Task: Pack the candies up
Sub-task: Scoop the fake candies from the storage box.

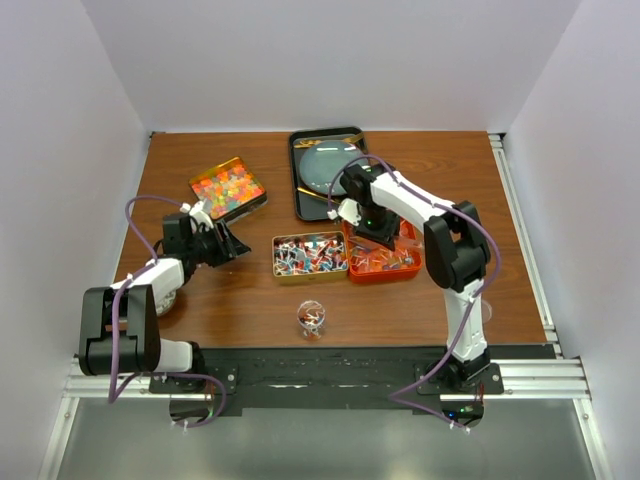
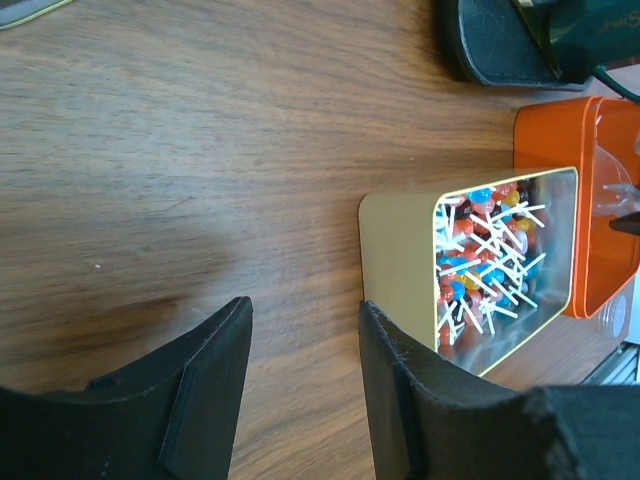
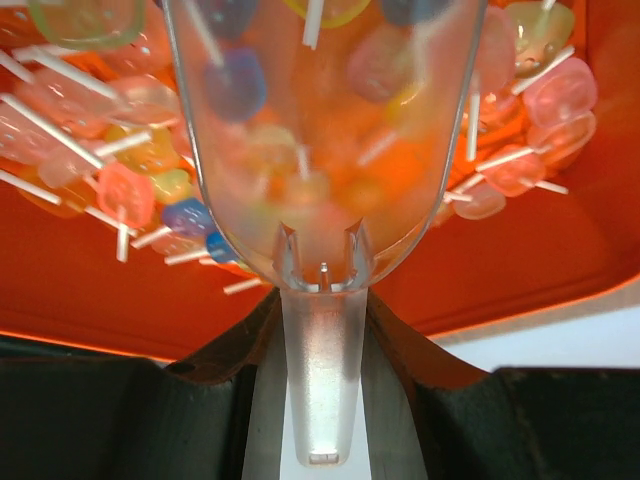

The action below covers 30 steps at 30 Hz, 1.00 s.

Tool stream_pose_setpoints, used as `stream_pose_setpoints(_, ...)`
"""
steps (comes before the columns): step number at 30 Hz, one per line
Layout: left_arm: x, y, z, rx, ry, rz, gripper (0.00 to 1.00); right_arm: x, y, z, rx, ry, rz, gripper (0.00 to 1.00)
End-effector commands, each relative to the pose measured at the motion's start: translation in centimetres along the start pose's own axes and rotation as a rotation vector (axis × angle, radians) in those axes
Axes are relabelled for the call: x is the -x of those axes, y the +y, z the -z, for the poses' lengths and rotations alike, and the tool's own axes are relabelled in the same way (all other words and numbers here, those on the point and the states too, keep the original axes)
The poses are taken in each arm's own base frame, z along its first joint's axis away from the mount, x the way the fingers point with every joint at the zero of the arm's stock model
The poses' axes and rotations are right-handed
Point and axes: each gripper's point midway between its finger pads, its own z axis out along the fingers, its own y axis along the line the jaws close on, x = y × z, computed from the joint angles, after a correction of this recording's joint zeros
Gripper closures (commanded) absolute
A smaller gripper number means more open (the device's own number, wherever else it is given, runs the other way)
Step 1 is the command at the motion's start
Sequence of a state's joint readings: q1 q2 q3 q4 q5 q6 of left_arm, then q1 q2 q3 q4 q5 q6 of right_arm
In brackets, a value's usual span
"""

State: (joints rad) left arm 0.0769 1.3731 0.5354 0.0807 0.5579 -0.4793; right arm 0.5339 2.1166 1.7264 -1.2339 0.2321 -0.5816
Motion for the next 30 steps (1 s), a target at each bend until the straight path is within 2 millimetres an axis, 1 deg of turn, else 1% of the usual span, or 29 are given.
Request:
stream_pose_setpoints(1,2.4,-0.6,0.5,0.002,-0.055,-0.046,0.49,4.0,0.1,0.6,-0.021,-0.246,-0.06,1.0)
stream_pose_setpoints(6,2.6,-0.5,0.7,0.013,-0.053,-0.069,0.49,5.3,0.0,1.2,-0.022,-0.33,-0.105,1.0)
stream_pose_setpoints(8,2.6,-0.4,0.7,0.014,-0.046,-0.088,0.49,5.2,0.4,1.0,-0.013,-0.348,-0.109,1.0)
stream_pose_setpoints(9,2.5,-0.4,0.7,0.013,-0.042,-0.093,0.49,5.6,0.1,1.5,-0.028,-0.384,-0.113,1.0)
stream_pose_setpoints(10,2.5,-0.4,0.8,0.012,-0.044,-0.102,0.49,5.5,0.7,1.1,-0.011,-0.388,-0.108,1.0)
stream_pose_setpoints(12,2.4,-0.5,0.7,0.0,-0.037,-0.109,0.48,5.6,0.5,1.6,-0.03,-0.422,-0.116,1.0)
stream_pose_setpoints(13,2.5,-0.6,0.7,-0.004,-0.039,-0.119,0.48,5.4,0.8,1.2,-0.022,-0.415,-0.116,1.0)
stream_pose_setpoints(14,2.5,-0.5,0.6,-0.005,-0.038,-0.123,0.48,5.2,0.9,1.1,-0.018,-0.413,-0.115,1.0)
stream_pose_setpoints(15,2.5,-0.6,0.6,-0.006,-0.038,-0.127,0.48,5.2,0.8,1.5,-0.029,-0.428,-0.116,1.0)
stream_pose_setpoints(18,2.4,-0.4,0.6,0.0,-0.03,-0.131,0.48,4.4,1.3,0.8,-0.026,-0.433,-0.11,1.0)
stream_pose_setpoints(19,2.4,-0.4,0.6,0.0,-0.03,-0.136,0.48,4.2,1.3,1.5,-0.038,-0.454,-0.108,1.0)
stream_pose_setpoints(21,2.4,-0.3,0.6,0.006,-0.028,-0.137,0.47,3.7,1.7,1.2,-0.038,-0.461,-0.098,1.0)
stream_pose_setpoints(22,2.4,-0.2,0.6,0.008,-0.028,-0.14,0.47,3.6,1.6,1.7,-0.05,-0.477,-0.098,1.0)
stream_pose_setpoints(24,2.4,-0.1,0.6,0.012,-0.029,-0.146,0.47,3.2,1.9,1.5,-0.049,-0.485,-0.097,1.0)
stream_pose_setpoints(26,2.4,0.0,0.5,0.015,-0.027,-0.149,0.47,3.1,1.9,2.0,-0.061,-0.514,-0.102,1.0)
stream_pose_setpoints(28,2.3,0.1,0.5,0.018,-0.024,-0.153,0.47,2.7,2.0,2.0,-0.067,-0.524,-0.108,1.0)
stream_pose_setpoints(29,2.4,0.1,0.5,0.017,-0.025,-0.153,0.47,2.8,2.2,2.4,-0.062,-0.55,-0.104,1.0)
stream_pose_setpoints(30,2.6,-0.1,0.6,0.014,-0.028,-0.157,0.47,2.6,2.4,2.2,-0.058,-0.546,-0.103,1.0)
